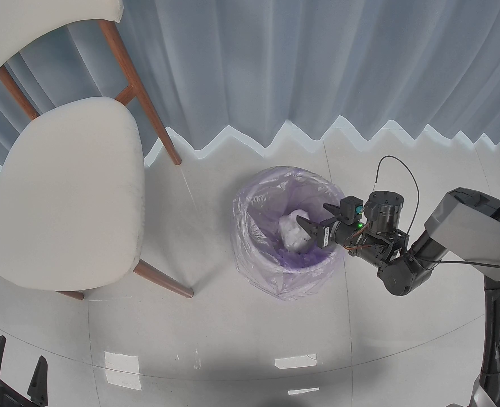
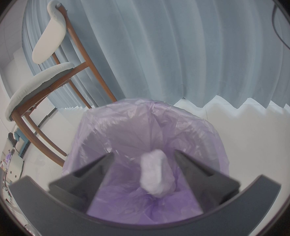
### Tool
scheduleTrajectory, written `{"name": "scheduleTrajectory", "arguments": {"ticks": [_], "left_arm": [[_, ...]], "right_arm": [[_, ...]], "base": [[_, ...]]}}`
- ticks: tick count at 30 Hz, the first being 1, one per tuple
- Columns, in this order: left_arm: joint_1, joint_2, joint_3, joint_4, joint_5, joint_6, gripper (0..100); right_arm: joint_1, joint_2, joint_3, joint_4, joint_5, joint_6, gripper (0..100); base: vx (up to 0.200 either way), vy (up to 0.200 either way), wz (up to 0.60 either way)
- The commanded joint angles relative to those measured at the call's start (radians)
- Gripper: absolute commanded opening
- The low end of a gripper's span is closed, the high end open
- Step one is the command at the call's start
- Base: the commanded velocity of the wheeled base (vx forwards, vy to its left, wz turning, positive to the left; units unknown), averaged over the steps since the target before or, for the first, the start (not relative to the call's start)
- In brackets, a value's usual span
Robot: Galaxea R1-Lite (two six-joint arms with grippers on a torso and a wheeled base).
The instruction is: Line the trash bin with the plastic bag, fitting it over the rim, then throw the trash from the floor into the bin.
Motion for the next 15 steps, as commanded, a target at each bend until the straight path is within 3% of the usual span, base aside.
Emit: {"name": "scheduleTrajectory", "arguments": {"ticks": [1, 5, 8, 14, 15], "left_arm": [[0.0, -0.015, 0.018, 0.0, 0.0, 0.0, 100], [0.0, -0.015, 0.018, 0.0, 0.0, 0.0, 100], [0.0, -0.015, 0.018, 0.0, 0.0, 0.0, 100], [0.0, -0.015, 0.018, 0.0, 0.0, 0.0, 100], [0.0, -0.015, 0.018, 0.0, 0.0, 0.0, 100]], "right_arm": [[0.0, -0.016, 0.005, -0.01, -0.008, 0.007, 100], [0.002, -0.121, 0.06, -0.019, -0.028, 0.008, 100], [-0.01, -0.348, 0.212, -0.016, -0.031, 0.013, 100], [-0.127, -0.671, 0.479, -0.02, -0.03, 0.016, 100], [-0.167, -0.806, 0.585, -0.02, -0.03, 0.018, 100]], "base": [[0.0, 0.0, 0.0], [0.0, 0.0, 0.0], [0.0, 0.0, 0.0], [0.0, 0.0, 0.0], [0.0, 0.0, 0.0]]}}
